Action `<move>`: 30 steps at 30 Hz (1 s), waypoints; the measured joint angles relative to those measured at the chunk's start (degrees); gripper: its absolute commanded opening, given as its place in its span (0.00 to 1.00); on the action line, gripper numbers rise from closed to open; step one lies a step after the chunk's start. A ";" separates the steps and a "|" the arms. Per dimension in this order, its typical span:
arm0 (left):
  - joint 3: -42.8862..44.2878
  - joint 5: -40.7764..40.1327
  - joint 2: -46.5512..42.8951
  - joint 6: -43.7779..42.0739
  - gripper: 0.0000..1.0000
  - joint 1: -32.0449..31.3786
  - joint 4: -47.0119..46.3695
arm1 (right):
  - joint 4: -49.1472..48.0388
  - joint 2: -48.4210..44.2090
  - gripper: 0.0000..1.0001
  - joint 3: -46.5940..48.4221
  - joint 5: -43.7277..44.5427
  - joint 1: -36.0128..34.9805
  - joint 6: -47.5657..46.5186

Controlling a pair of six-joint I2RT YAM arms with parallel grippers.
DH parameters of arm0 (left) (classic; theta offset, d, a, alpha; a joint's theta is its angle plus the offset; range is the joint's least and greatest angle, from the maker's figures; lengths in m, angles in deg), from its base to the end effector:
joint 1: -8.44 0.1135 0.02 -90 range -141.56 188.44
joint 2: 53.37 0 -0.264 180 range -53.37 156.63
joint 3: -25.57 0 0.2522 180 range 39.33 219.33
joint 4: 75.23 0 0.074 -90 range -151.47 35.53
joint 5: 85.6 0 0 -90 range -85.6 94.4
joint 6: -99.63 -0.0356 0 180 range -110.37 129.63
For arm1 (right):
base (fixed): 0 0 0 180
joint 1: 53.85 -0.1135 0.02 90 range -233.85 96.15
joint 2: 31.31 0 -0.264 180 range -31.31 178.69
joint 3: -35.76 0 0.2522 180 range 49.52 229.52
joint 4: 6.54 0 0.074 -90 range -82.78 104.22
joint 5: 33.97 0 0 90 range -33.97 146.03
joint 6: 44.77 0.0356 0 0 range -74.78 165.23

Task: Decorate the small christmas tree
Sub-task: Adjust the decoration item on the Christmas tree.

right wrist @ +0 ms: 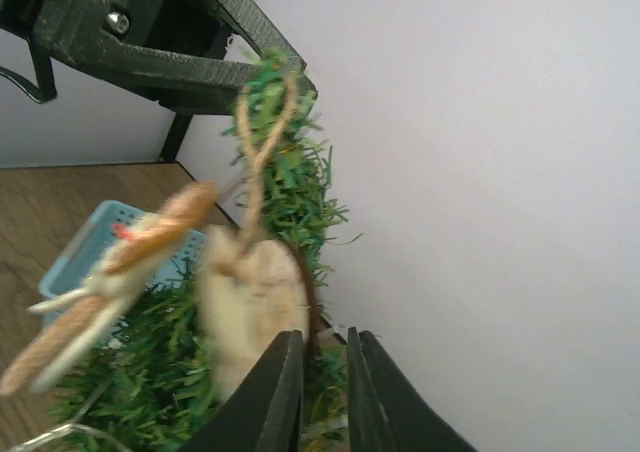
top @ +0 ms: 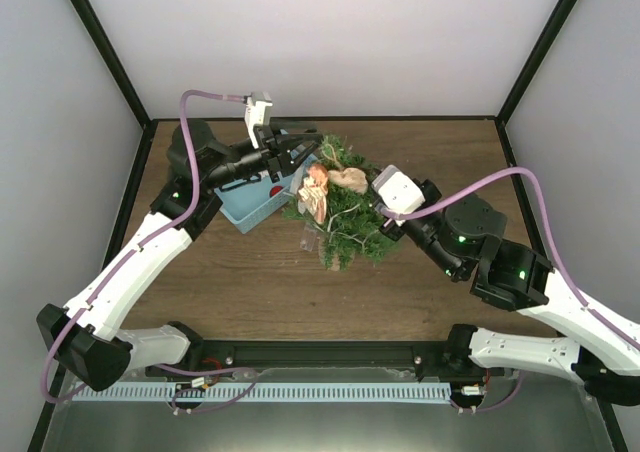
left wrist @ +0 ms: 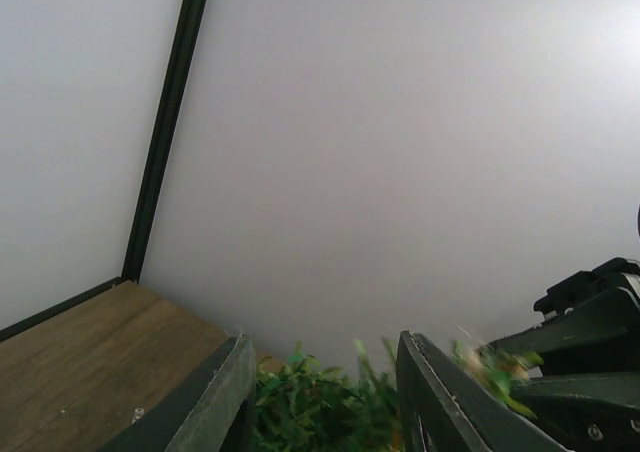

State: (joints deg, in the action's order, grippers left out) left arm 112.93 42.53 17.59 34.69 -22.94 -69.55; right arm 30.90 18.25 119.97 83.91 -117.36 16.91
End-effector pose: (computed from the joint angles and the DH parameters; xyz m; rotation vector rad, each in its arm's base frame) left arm 0.2242 -0.1625 0.4532 0.6752 1.3965 -1.2531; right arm 0.0870 0.1372 0.4527 -0.8701 1.3599 0.0806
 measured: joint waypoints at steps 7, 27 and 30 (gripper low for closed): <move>0.00 -0.15 0.00 0.00 0.41 0.00 0.00 | -3.91 -0.68 0.28 -1.75 1.97 0.00 -3.45; -0.70 -0.39 0.00 0.26 0.41 0.00 -0.85 | -9.97 -9.33 0.55 -18.05 -13.44 0.00 3.89; -0.70 -0.42 0.00 0.26 0.41 0.00 -0.85 | -12.57 -6.91 0.57 -18.18 -14.40 0.00 0.13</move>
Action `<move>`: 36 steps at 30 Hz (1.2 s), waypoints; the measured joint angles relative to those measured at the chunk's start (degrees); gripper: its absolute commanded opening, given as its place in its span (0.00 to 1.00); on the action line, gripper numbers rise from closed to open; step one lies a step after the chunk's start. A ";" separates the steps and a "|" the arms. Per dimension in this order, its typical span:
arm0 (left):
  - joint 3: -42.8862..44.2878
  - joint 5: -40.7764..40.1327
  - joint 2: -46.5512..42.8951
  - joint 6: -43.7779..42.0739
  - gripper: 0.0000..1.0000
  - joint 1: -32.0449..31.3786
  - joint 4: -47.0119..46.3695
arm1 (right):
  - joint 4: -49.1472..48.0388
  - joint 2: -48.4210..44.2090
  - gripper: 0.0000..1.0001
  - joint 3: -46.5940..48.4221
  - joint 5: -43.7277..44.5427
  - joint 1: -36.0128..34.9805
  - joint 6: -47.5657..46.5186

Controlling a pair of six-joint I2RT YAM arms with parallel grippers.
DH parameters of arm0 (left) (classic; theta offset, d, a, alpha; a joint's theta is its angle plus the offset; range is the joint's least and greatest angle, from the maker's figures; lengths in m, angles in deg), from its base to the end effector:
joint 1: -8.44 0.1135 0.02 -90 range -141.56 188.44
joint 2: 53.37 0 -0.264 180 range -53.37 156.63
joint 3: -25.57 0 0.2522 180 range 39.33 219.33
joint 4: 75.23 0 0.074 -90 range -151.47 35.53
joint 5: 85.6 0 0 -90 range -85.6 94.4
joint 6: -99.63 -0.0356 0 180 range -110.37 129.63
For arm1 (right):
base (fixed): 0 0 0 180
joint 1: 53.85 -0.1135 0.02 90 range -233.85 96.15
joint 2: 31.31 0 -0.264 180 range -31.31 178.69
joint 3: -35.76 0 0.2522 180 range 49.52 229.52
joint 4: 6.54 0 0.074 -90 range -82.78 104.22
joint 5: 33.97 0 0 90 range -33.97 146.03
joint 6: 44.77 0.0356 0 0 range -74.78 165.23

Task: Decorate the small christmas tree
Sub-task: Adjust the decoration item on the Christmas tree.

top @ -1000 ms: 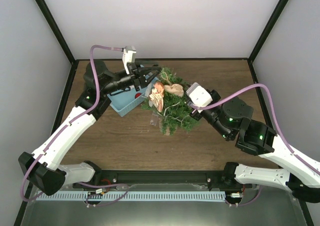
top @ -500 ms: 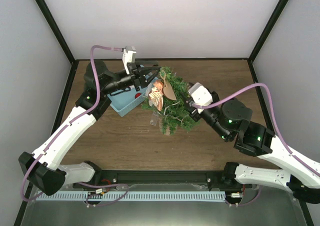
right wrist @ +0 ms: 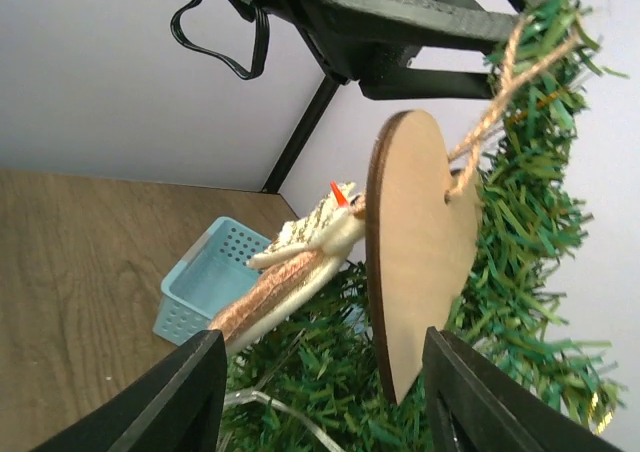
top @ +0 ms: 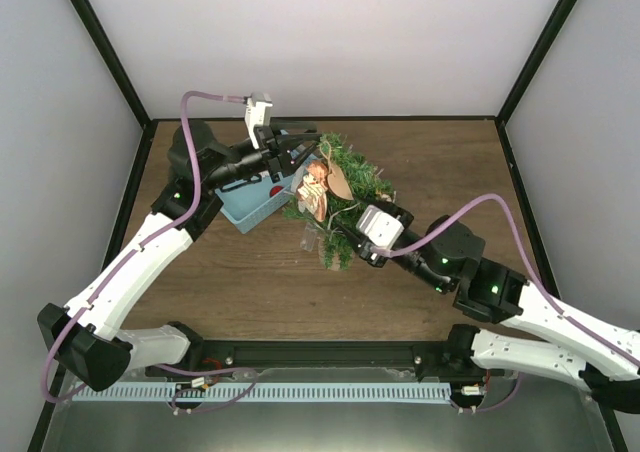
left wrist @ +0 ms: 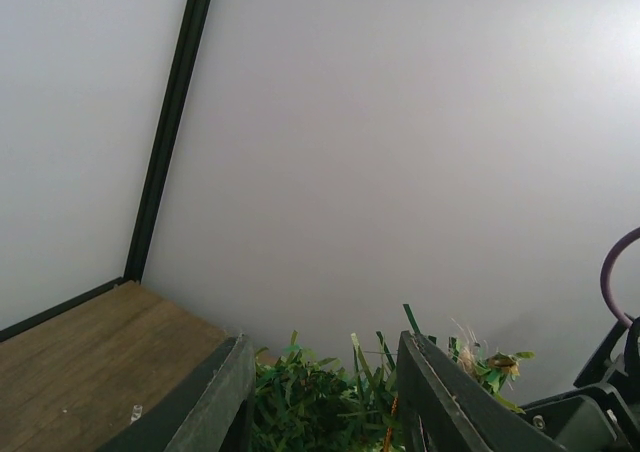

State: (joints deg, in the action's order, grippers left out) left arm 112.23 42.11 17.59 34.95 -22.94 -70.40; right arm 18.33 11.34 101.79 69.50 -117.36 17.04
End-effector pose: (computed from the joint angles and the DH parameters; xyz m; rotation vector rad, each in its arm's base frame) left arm 0.2251 -0.1628 0.4506 0.6659 1.3970 -1.2518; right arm 0.0814 0.1448 0.3896 -1.0155 1.2413 0.2916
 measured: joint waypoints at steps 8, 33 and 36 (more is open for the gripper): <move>0.00 0.00 0.00 0.02 0.41 0.00 -0.02 | -5.27 4.07 0.42 0.00 1.64 0.00 -6.29; -0.76 0.00 0.00 0.20 0.41 0.00 -1.11 | -4.57 3.50 0.49 2.80 1.44 0.00 -0.55; -0.79 0.00 0.00 0.20 0.41 0.00 -1.16 | -5.79 4.55 0.49 2.67 3.04 0.00 -1.79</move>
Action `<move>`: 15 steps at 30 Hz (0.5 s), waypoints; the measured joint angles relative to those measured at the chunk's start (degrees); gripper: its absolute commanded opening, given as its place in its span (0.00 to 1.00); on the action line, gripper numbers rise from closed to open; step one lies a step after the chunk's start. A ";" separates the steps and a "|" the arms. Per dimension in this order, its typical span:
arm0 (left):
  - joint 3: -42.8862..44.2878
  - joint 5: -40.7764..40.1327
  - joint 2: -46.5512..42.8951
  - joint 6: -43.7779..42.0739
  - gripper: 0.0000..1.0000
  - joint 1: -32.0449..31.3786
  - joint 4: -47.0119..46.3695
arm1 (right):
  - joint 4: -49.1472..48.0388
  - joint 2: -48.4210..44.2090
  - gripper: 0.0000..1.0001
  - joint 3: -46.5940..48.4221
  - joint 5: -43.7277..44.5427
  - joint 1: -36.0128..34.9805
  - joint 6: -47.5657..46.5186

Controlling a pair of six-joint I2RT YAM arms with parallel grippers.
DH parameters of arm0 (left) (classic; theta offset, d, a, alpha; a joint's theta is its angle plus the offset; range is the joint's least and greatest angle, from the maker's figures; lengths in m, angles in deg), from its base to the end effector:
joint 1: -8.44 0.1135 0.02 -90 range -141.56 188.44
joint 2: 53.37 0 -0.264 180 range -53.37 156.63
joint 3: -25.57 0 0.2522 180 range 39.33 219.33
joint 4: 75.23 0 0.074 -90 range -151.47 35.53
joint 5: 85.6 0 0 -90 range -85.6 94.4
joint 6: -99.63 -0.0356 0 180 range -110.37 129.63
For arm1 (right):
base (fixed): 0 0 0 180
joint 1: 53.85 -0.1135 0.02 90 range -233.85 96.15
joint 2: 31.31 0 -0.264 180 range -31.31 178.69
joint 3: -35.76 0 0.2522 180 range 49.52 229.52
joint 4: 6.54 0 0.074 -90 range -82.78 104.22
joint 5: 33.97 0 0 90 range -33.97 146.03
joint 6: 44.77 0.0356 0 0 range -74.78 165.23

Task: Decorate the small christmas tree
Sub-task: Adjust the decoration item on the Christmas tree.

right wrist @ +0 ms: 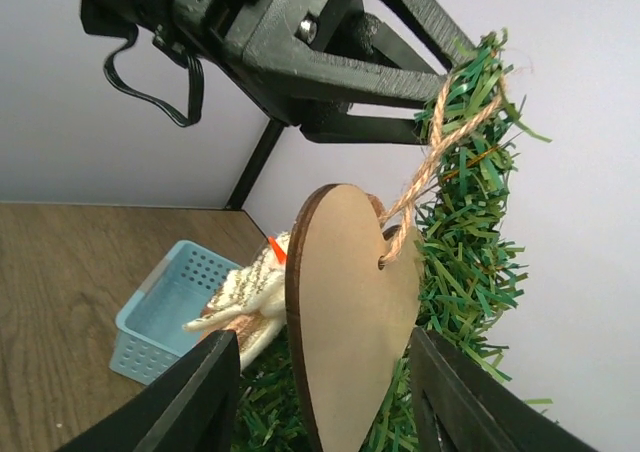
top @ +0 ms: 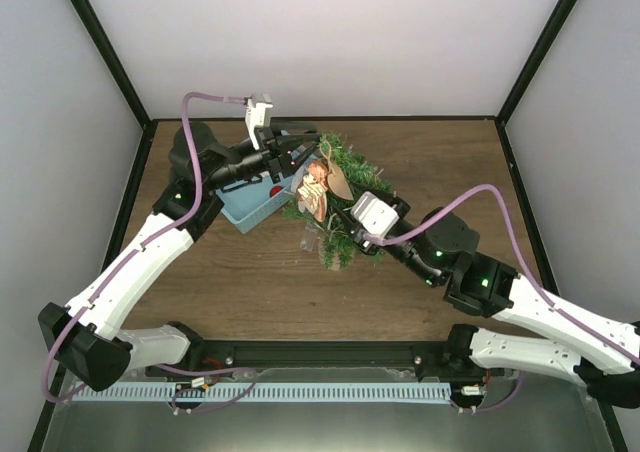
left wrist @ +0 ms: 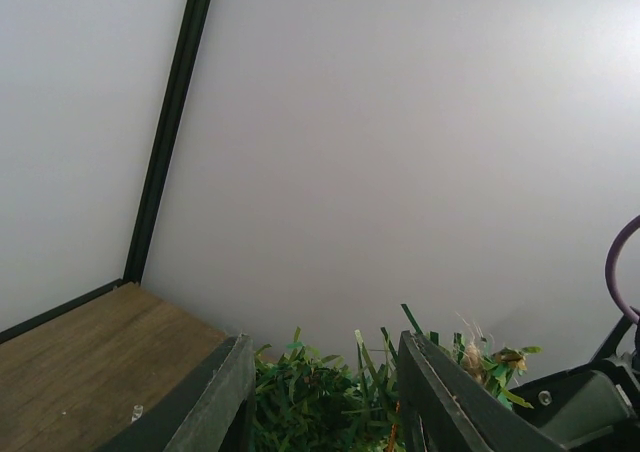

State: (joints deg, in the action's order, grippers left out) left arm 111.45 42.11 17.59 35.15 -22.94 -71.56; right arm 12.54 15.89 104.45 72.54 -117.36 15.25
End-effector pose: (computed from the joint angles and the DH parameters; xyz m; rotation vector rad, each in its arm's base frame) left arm 0.2258 -0.1632 0.4479 0.6645 1.3916 -1.2540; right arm 0.0908 0.1596 0.4041 -0.9483 1.2077 0.2458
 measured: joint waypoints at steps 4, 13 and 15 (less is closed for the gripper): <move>-0.02 0.00 0.00 0.00 0.41 0.00 -0.11 | -1.05 1.97 0.32 -0.04 2.71 0.00 -1.44; -0.02 -0.02 0.00 0.02 0.41 -0.02 -0.15 | 0.07 0.66 0.01 0.76 5.68 0.00 -1.16; -0.02 -0.04 0.00 0.04 0.41 -0.02 -0.22 | 1.44 0.31 0.01 1.95 5.07 0.00 0.07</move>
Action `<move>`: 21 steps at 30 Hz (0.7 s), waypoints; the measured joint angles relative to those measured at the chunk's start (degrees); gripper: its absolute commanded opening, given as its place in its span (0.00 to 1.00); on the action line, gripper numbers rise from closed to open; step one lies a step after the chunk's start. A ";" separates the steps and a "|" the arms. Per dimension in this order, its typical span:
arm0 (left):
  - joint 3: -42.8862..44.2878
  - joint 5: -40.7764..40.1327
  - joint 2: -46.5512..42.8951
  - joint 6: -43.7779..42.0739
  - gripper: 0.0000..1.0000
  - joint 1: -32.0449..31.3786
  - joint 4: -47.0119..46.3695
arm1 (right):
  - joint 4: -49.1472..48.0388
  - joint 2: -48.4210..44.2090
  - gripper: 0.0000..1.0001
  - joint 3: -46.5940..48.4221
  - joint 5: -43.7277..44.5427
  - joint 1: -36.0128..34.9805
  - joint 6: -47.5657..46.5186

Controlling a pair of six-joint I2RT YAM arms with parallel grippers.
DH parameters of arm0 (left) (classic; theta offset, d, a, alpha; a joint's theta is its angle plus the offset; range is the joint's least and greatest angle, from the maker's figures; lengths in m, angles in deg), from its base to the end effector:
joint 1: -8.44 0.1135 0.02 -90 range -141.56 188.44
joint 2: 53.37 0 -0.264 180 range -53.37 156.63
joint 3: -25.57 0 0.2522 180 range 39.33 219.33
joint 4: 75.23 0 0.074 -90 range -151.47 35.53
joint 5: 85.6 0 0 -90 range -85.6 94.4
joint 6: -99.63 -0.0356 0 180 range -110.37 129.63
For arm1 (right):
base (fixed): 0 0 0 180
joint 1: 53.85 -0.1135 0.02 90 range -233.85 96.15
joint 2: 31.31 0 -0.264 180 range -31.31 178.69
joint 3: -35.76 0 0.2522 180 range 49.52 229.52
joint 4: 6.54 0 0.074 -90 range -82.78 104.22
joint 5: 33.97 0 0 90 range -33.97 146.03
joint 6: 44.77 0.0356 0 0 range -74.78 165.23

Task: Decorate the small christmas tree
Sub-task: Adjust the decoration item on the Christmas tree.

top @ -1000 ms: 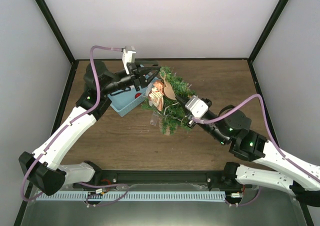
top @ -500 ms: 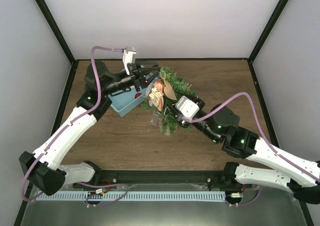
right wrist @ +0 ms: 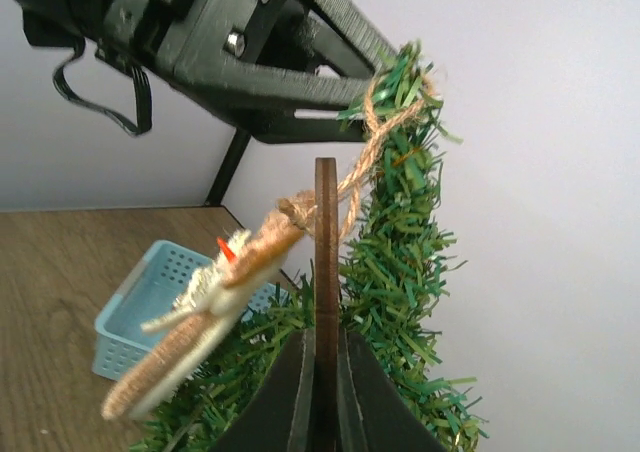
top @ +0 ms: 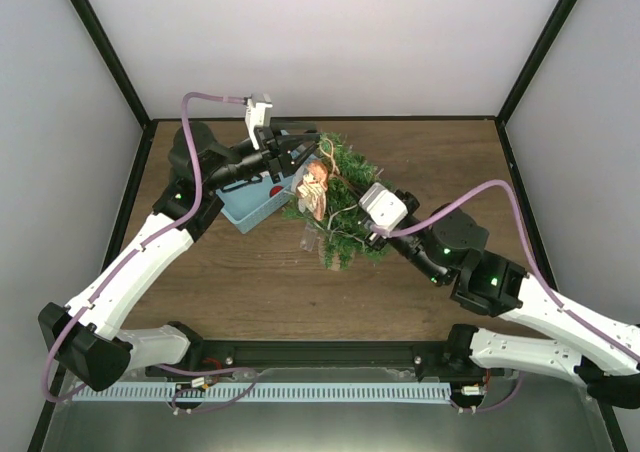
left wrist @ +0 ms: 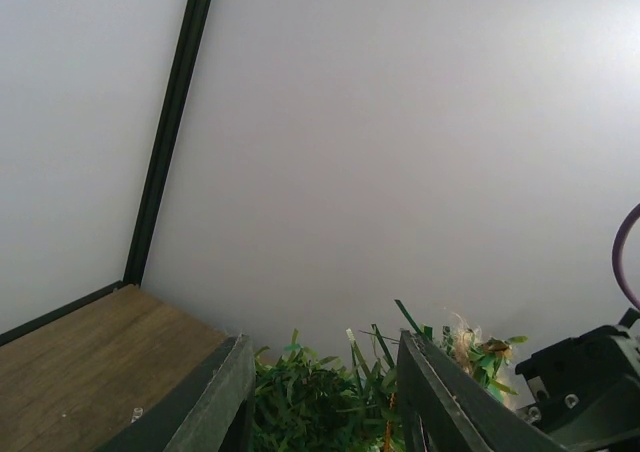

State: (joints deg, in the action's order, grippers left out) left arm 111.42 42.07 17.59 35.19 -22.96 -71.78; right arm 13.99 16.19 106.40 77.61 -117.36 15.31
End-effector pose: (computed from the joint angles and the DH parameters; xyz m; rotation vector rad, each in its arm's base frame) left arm 0.2257 -0.1633 0.4481 0.6640 1.3884 -1.2540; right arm 0.0923 0.1558 0.4121 -0.8877 1.2475 0.1801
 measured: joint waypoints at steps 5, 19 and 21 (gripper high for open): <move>-0.02 -0.13 0.00 0.04 0.41 -0.11 -0.39 | 6.38 0.79 0.01 5.40 -2.45 0.00 5.27; -0.22 -0.72 0.00 0.35 0.41 -0.52 -0.61 | 22.29 5.20 0.02 19.41 -6.58 0.00 21.11; -0.22 -0.83 0.00 0.35 0.41 -0.55 -0.61 | 23.93 5.27 0.02 20.39 -6.47 0.00 22.25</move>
State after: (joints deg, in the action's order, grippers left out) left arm 111.21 41.24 17.59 35.54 -23.51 -72.39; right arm 37.92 21.46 126.79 71.14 -117.36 37.56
